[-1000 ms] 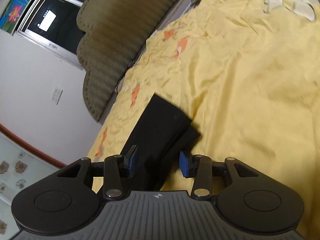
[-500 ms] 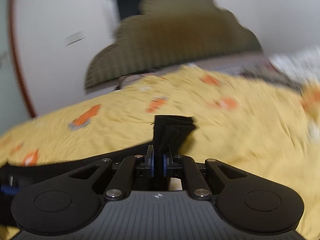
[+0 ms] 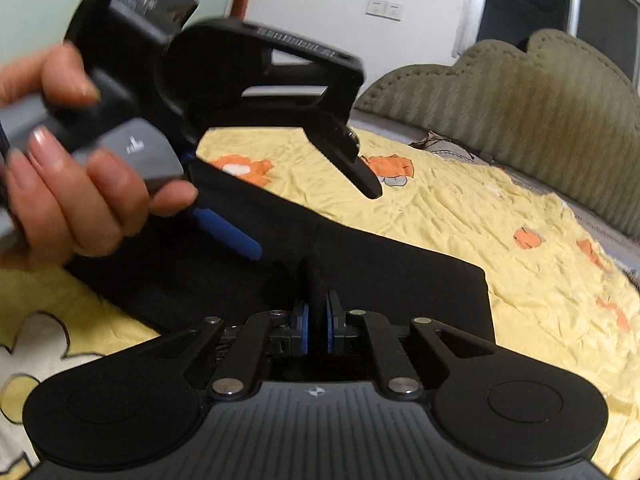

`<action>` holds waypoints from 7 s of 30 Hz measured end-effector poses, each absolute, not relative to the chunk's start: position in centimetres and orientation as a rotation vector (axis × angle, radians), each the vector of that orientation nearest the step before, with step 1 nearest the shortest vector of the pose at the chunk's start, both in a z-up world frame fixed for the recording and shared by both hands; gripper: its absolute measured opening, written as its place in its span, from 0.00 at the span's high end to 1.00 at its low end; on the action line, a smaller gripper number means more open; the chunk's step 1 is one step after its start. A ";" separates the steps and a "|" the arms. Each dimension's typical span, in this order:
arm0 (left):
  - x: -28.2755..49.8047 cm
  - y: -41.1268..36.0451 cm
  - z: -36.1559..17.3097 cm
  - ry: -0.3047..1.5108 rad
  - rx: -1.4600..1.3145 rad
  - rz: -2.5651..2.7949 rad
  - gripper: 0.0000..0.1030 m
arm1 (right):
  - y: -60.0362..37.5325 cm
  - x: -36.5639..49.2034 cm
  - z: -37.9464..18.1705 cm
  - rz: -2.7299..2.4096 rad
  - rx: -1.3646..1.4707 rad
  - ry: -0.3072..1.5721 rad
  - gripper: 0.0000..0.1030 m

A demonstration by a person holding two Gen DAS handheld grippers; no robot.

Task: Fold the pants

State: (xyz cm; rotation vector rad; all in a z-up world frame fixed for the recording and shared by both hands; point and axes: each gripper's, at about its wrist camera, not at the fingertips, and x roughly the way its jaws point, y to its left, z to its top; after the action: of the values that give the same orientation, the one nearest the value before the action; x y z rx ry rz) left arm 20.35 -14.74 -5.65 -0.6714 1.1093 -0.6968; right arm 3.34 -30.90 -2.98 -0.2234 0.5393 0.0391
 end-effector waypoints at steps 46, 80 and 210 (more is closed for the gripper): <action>18.6 -8.7 0.2 0.740 0.056 -0.423 0.23 | -31.8 7.5 0.4 0.194 -0.120 0.601 0.76; 12.0 2.2 -0.8 0.856 0.029 -0.323 0.16 | -28.7 6.3 0.0 0.178 -0.138 0.672 0.63; 11.2 -18.0 1.0 0.579 -0.055 -0.595 0.65 | -38.3 6.2 -2.3 0.187 0.529 0.490 0.81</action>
State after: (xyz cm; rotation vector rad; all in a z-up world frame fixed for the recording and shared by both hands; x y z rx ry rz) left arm 11.23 -17.99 1.00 -0.0547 0.5791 -0.5948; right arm 6.16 -38.32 -2.25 0.5289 0.4902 0.1870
